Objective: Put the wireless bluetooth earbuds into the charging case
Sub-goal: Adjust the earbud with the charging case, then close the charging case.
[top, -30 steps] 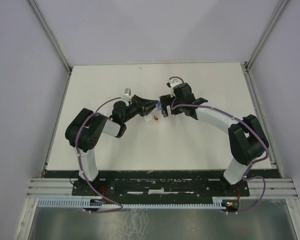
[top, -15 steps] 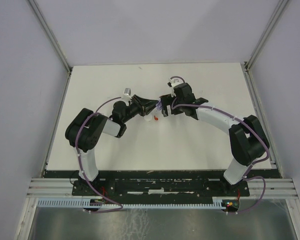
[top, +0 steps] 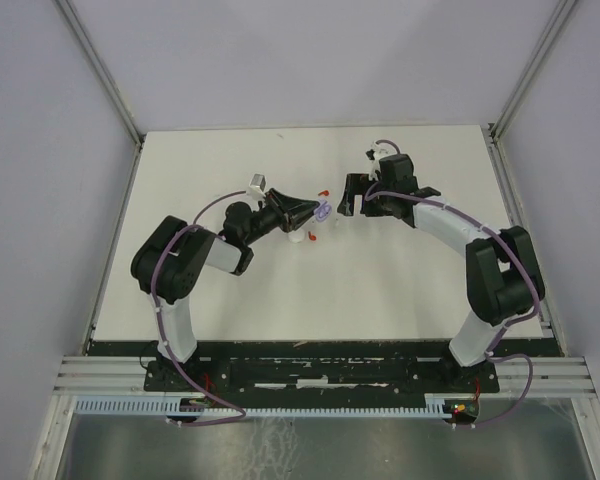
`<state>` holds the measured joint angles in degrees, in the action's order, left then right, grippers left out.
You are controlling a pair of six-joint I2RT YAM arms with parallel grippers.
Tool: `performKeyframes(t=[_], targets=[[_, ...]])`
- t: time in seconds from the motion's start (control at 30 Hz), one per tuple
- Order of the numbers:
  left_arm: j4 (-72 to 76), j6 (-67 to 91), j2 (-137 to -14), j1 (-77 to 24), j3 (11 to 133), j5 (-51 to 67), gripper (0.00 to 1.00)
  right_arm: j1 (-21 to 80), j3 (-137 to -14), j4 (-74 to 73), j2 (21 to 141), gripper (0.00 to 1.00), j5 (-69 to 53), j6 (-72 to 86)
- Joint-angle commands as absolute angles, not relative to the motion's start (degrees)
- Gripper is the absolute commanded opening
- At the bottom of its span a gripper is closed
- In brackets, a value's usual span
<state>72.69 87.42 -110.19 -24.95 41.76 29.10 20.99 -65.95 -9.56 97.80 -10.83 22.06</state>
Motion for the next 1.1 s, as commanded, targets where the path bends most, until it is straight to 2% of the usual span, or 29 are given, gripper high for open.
performKeyframes(t=[0.0,0.27,1.07], targets=[[77.3,89.2,-111.9,-25.1,44.7,32.1,0.03,19.6,-74.0,-9.3,102.2,1.0,-21.2,25.3],[77.3,88.9,-113.0,-25.1,46.2,32.5,0.03,19.5,-79.3,-12.4,106.7,1.0,-25.5,27.2],[75.4,84.7,-112.3,-23.9,48.6,31.3,0.03,18.2,-74.8,-10.2,108.1,1.0,-30.6,29.0]])
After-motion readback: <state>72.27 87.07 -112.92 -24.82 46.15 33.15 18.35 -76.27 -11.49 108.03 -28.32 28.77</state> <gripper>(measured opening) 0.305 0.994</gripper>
